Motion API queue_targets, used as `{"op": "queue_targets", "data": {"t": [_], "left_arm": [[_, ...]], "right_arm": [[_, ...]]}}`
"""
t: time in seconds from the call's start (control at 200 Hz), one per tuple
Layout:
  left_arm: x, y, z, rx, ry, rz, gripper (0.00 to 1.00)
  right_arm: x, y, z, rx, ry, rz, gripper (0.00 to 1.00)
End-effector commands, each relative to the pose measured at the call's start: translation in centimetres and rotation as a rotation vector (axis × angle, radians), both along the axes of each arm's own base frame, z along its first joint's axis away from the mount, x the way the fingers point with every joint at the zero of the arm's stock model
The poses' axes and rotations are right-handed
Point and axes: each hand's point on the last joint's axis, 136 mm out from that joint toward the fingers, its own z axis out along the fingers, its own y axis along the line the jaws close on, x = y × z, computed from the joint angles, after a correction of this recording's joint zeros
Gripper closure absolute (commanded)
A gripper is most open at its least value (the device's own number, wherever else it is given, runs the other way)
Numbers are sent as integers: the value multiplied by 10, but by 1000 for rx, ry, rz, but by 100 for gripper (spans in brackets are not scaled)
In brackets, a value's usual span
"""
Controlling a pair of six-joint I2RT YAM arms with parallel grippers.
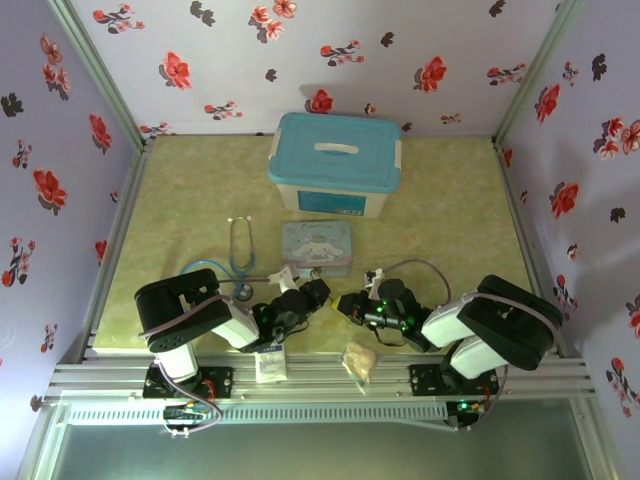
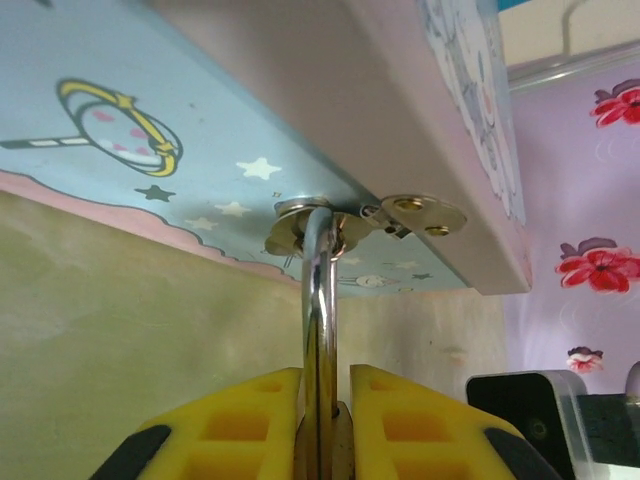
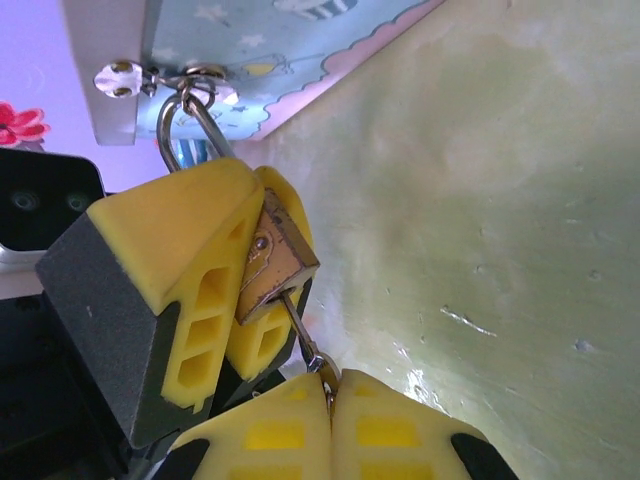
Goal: Unlock the padlock with the key
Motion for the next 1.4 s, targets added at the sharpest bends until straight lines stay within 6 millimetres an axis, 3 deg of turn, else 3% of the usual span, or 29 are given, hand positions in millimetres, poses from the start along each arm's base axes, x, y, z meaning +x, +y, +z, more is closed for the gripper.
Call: {"op": "queue_targets", "data": {"t": [0.0,0.585,0.84,1.15,1.395], "left_arm": [[-6,-15,24,-115,-40,-28,100],[-9,-30,23,-136,-35,-46,100],[-13,-36,37,-208,-15,-58,100],[-12,-40,57,-280,-23,-52,100],[-10,-39,52,-277,-12,-32,100]], "right_arm": [[23,-4,22,104,-58,-103,100],[35,12,38,219,-53,-121,100],[43,9,60,248,-128,-124,100],[48,18,60,251,-138,-165,100],[47,20,63,242,-169,-224,100]]}}
